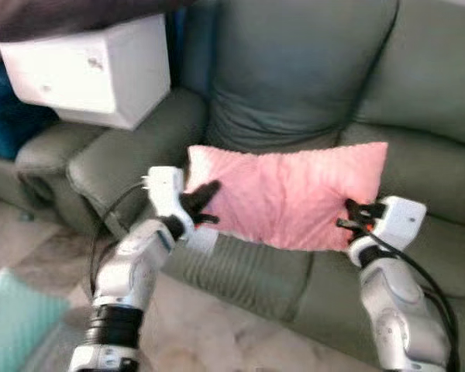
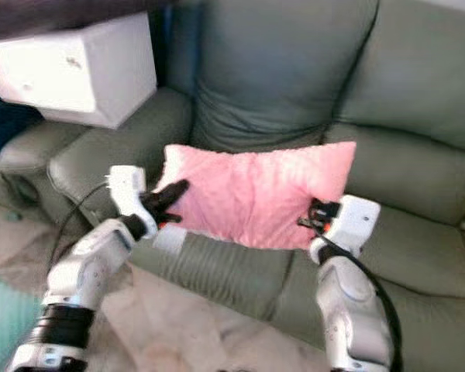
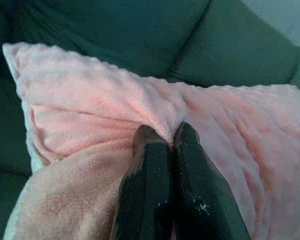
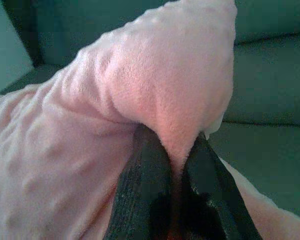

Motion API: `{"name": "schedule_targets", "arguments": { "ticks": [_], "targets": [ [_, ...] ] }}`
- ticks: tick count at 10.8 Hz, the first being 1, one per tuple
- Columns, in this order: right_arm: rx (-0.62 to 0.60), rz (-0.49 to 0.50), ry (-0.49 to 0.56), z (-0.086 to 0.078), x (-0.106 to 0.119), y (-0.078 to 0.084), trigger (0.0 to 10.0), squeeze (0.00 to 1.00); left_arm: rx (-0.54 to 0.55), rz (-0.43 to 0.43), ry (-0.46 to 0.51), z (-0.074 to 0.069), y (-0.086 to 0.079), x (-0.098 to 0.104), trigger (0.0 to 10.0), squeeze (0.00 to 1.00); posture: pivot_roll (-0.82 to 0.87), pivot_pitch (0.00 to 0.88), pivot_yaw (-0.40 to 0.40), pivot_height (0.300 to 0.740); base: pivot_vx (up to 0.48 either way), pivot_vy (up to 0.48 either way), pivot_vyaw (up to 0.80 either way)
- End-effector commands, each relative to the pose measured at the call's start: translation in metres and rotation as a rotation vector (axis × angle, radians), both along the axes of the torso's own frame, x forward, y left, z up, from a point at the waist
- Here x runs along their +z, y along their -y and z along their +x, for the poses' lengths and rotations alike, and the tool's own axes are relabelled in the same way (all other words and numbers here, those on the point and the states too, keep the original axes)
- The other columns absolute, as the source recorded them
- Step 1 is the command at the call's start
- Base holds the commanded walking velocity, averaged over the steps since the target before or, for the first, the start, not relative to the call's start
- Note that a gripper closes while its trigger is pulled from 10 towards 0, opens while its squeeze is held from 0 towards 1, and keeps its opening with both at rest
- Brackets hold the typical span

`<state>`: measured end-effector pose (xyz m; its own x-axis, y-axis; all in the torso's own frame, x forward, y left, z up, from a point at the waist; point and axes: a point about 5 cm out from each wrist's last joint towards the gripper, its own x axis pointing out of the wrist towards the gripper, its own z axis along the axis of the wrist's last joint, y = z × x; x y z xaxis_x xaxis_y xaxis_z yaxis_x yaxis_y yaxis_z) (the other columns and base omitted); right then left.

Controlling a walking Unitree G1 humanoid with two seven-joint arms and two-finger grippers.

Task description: Move the pillow to the sofa

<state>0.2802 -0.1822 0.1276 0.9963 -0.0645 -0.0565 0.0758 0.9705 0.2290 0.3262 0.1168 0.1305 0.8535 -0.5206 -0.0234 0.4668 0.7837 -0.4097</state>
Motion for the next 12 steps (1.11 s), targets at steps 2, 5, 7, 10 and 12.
{"name": "schedule_targets", "arguments": {
  "ticks": [2,5,7,10,12],
  "targets": [
    [-0.015,-0.008,0.016,-0.0004,0.0045,0.0038,10.0,0.00,-0.006,-0.012,0.019,0.0009,0.0035,0.0056,10.0,0.00,-0.16,0.108,-0.025,0.740,0.000,0.000,0.00],
    [-0.016,-0.008,0.015,-0.0009,0.0041,0.0042,10.0,0.00,-0.006,-0.019,0.013,0.0017,0.0031,0.0056,10.0,0.00,-0.16,0.105,-0.025,0.740,0.000,0.000,0.00],
    [-0.013,-0.009,0.015,-0.0007,0.0043,0.0038,10.0,0.00,-0.005,-0.016,0.012,0.0019,0.0033,0.0053,10.0,0.00,-0.16,0.103,-0.027,0.740,0.000,0.000,0.00],
    [-0.013,0.002,0.000,0.0004,0.0030,0.0036,10.0,0.00,0.000,-0.003,0.005,0.0028,0.0024,0.0042,10.0,0.00,-0.16,0.101,-0.027,0.740,0.000,0.000,-0.40],
    [-0.011,-0.001,0.002,0.0003,0.0024,0.0034,10.0,0.00,0.002,-0.001,0.005,0.0037,0.0011,0.0043,10.0,0.00,-0.16,0.099,-0.024,0.740,0.000,0.000,-0.80]
  ]
}}
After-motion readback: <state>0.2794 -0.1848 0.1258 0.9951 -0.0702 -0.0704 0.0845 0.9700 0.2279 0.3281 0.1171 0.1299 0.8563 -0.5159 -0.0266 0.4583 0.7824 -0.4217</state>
